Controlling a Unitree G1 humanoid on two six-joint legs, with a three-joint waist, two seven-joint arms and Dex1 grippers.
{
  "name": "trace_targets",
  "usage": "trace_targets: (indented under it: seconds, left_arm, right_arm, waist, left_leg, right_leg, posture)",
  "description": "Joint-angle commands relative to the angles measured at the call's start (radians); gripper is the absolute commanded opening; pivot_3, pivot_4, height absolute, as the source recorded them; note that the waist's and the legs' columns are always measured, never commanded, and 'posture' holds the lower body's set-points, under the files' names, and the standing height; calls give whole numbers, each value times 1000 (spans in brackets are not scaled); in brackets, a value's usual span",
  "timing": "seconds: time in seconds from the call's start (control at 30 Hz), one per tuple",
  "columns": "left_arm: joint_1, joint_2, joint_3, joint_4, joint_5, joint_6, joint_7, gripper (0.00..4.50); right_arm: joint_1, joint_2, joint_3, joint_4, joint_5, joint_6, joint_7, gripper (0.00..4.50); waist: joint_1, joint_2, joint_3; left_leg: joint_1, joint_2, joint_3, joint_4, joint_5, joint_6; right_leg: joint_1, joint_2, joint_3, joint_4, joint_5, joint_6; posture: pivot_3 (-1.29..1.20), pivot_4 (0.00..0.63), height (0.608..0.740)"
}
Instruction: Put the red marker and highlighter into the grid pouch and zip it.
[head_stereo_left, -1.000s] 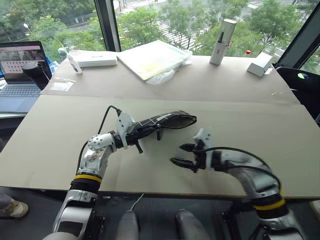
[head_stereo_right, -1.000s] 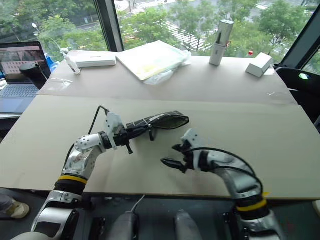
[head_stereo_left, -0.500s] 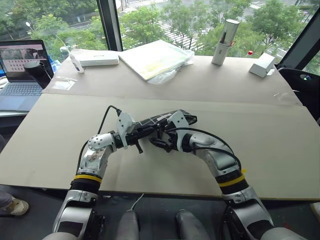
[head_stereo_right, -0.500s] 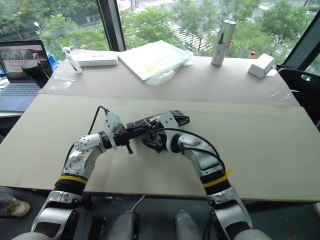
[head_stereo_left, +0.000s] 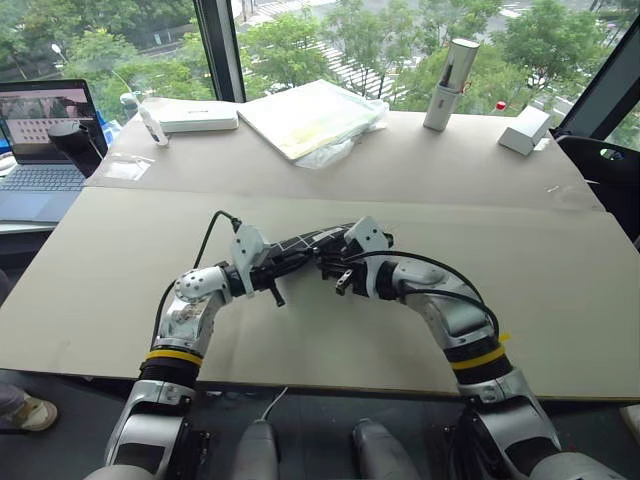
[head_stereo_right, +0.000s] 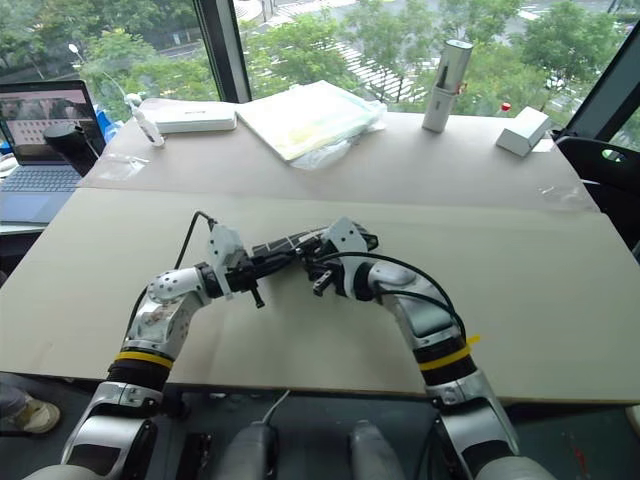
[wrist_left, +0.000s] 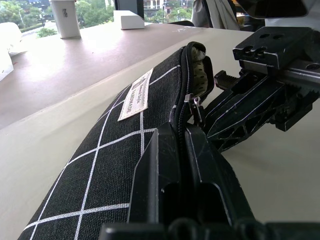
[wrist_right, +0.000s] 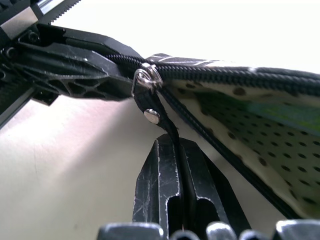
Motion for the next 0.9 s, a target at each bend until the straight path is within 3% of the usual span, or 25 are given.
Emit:
trace_targets:
  seconds: [0.03, 0.33, 0.53, 0.67, 0.87, 0.9]
  left_arm:
    - [-11, -1, 11, -33, -10, -3, 8, 0]
    - [-7, -5, 11, -30, -11, -8, 8, 0]
    - [-13, -9, 9, -21, -11, -9, 5, 0]
    - [-23, -13, 8, -10, -12, -13, 2, 0]
    - [-31, -30, -11, 1, -5, -24, -21, 0]
    - [-33, -31, -12, 4, -3, -27, -23, 0]
  right_arm:
    - [25, -40, -54, -65, 24, 7, 3, 55]
    - [59, -308, -196, 44, -29, -35, -8, 55]
    - [70, -349, -209, 71, -9, -67, 33, 55]
    - [79, -325, -208, 53, 22, -60, 60, 1145]
    - [110, -311, -230, -32, 130, 51, 134, 3214]
    - [110, -317, -243, -34, 144, 70, 139, 3214]
  waist:
    - [0, 0, 0]
    - [6, 0, 0]
    - [-8, 0, 0]
    - [-3, 0, 0]
    - [-1, 0, 0]
    - [1, 0, 0]
  left_leg:
    - [0, 0, 0, 0, 0, 0]
    - [-1, 0, 0, 0, 0, 0]
    - [0, 0, 0, -2, 0, 0]
    - [0, 0, 0, -3, 0, 0]
    - [0, 0, 0, -3, 0, 0]
    - [0, -1, 0, -3, 0, 0]
  right_leg:
    - [0, 0, 0, 0, 0, 0]
    - [0, 0, 0, -1, 0, 0]
    - [0, -1, 0, -2, 0, 0]
    - [0, -1, 0, -4, 0, 0]
    - [1, -1, 0, -4, 0, 0]
    - [1, -1, 0, -4, 0, 0]
  posture:
    - [0, 150, 739]
    - [0, 150, 739]
    - [0, 150, 739]
    - [0, 150, 739]
    - [0, 150, 739]
    - [0, 150, 739]
